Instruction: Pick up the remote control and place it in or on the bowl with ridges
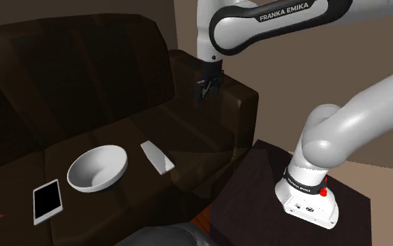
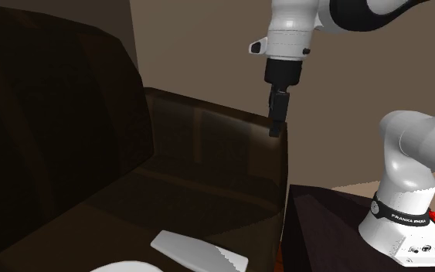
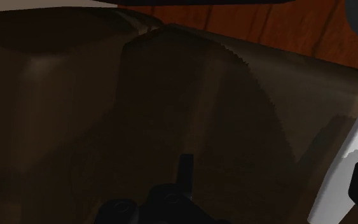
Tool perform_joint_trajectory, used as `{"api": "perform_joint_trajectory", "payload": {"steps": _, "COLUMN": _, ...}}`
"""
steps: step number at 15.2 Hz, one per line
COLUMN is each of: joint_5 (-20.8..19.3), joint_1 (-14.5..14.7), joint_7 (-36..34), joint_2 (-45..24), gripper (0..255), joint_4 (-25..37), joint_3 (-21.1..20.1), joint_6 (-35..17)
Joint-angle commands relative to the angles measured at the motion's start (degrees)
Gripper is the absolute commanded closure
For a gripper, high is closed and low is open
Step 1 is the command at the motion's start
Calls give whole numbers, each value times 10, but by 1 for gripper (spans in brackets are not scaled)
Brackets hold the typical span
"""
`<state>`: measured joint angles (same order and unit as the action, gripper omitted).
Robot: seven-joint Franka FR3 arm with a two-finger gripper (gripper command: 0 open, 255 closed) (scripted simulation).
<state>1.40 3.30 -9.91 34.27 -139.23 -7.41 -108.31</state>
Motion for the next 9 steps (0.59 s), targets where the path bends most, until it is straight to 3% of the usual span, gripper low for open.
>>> {"api": "perform_joint_trajectory", "payload": {"steps": 1, "joint_5": 7, "joint_1": 2, "joint_7": -29, "joint_2": -37, "gripper": 0, "joint_4": 7, "joint_3": -18, "joint_6": -26}}
{"api": "perform_joint_trajectory", "payload": {"steps": 9, "joint_5": 8, "joint_1": 5, "joint_7": -144, "joint_2": -192, "gripper": 0, "joint_4": 55, "joint_3": -83, "joint_6": -121}}
